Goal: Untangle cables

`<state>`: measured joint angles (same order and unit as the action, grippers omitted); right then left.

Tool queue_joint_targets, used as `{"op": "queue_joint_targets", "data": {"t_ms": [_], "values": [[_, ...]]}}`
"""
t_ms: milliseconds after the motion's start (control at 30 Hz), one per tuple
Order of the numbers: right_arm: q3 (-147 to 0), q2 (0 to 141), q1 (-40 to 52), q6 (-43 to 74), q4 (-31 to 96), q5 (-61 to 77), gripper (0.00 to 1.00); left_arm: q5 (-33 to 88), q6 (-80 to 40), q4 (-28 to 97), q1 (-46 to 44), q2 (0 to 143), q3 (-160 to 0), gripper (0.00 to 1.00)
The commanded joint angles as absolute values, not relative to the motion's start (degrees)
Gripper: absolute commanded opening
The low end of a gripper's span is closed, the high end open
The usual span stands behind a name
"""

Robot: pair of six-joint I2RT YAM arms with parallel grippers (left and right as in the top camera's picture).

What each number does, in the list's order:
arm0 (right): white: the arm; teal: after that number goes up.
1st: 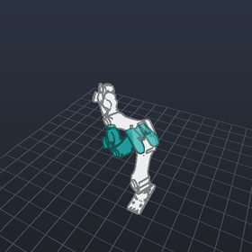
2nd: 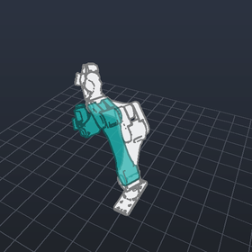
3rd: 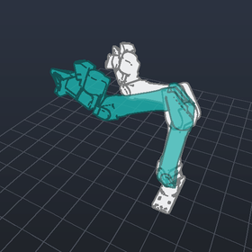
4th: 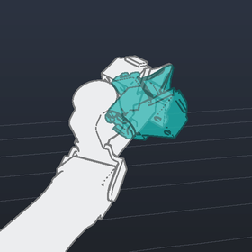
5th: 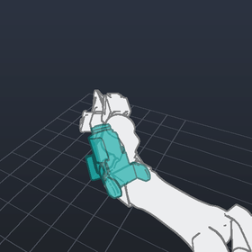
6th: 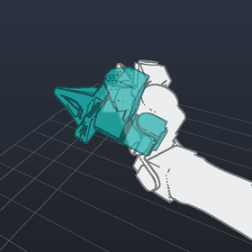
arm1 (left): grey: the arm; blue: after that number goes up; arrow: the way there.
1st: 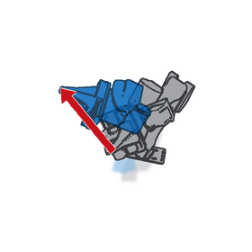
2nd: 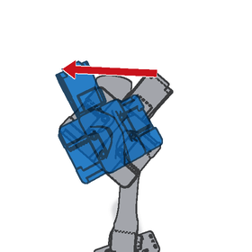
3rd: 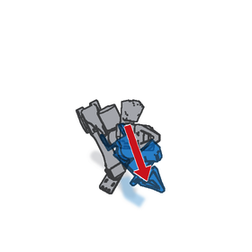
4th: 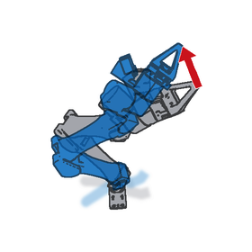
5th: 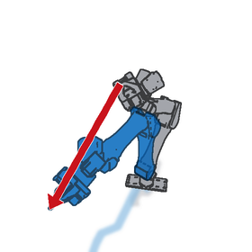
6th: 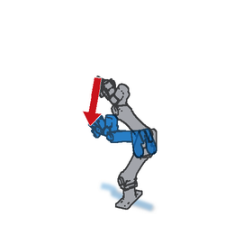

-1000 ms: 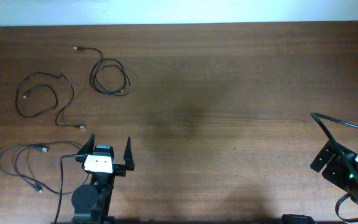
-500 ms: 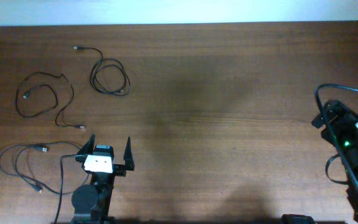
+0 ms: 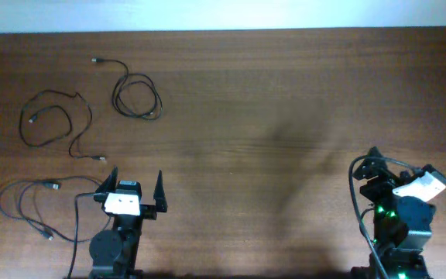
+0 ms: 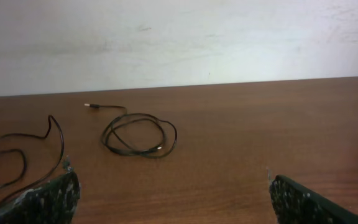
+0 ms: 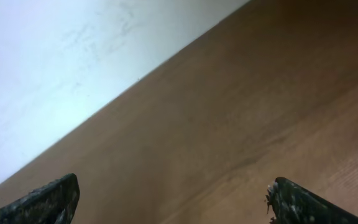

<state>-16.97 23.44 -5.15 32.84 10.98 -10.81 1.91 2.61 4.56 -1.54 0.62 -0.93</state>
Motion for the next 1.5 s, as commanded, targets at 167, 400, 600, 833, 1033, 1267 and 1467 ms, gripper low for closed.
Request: {"op": "queue_joint_targets", "data": {"t_ms": [167, 400, 600, 833, 1033, 1267, 1467], "values": [[-6.3, 18.6, -5.3, 37.2, 3.9, -9.6, 0.98, 1.7, 3.6, 4.6, -1.7, 0.3, -0.5, 0.99], [-0.3, 18.6, -5.3, 37.1, -2.7, -9.2, 0.98, 1.7, 3.6, 4.6, -1.7, 0.3, -0.5, 0.99], [-0.3, 18.6, -5.3, 36.4, 1.9, -6.4, 0.98, 1.7, 3.5, 4.6, -1.7, 0.3, -0.5, 0.99], [-0.3, 11.3, -2.8, 20.7, 4.5, -3.6, 0.98, 1.7, 3.6, 4.6, -1.7, 0.3, -0.5, 0.99], [-0.3, 1.6, -1.1, 10.8, 4.7, -3.3, 0.98, 1.7, 3.5, 4.6, -1.7, 0.3, -0.5, 0.99], [-0.3, 0.2, -1.1, 1.7, 4.8, -3.0, 0.98, 1.7, 3.6, 4.6, -1.7, 0.3, -0.5, 0.99], [-0.3, 0.2, -1.1, 1.7, 4.5, -3.4, 0.98, 1.7, 3.6, 4.6, -1.7, 0.3, -0.5, 0.99]]}}
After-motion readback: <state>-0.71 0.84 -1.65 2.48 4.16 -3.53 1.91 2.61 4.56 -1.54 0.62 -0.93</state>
